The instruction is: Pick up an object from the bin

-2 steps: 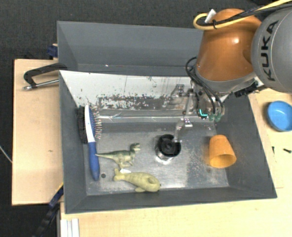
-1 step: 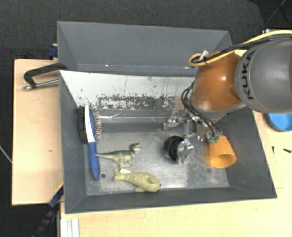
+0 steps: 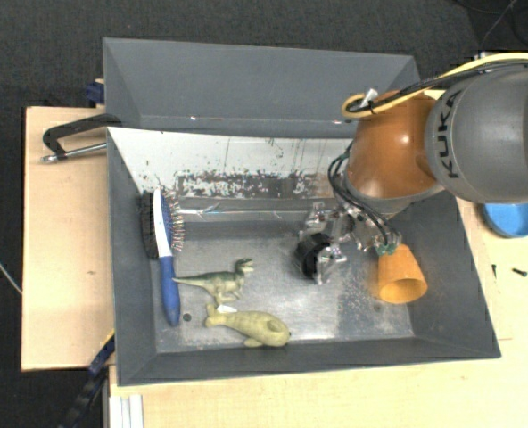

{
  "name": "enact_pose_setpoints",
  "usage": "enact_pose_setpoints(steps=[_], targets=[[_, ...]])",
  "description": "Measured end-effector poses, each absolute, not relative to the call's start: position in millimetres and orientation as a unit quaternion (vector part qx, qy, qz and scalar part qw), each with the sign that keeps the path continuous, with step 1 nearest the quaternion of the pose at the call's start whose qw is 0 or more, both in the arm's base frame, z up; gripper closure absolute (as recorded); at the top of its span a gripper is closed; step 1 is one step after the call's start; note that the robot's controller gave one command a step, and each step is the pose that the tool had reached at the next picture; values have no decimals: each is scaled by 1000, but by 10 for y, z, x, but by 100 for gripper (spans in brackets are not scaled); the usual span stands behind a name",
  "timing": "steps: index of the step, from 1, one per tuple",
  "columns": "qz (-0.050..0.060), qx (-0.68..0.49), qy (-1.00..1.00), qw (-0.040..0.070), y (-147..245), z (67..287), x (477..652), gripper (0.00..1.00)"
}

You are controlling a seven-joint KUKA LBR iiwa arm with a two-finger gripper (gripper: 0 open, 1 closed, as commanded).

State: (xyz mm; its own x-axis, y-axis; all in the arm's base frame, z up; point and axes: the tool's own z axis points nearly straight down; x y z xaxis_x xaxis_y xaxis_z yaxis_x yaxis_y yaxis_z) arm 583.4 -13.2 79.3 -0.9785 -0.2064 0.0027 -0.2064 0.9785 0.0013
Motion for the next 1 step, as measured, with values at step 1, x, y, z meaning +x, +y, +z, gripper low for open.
enact_pose_setpoints(steps=[1], targets=[[1,153,-988,-8,-113,2242,5913,100]])
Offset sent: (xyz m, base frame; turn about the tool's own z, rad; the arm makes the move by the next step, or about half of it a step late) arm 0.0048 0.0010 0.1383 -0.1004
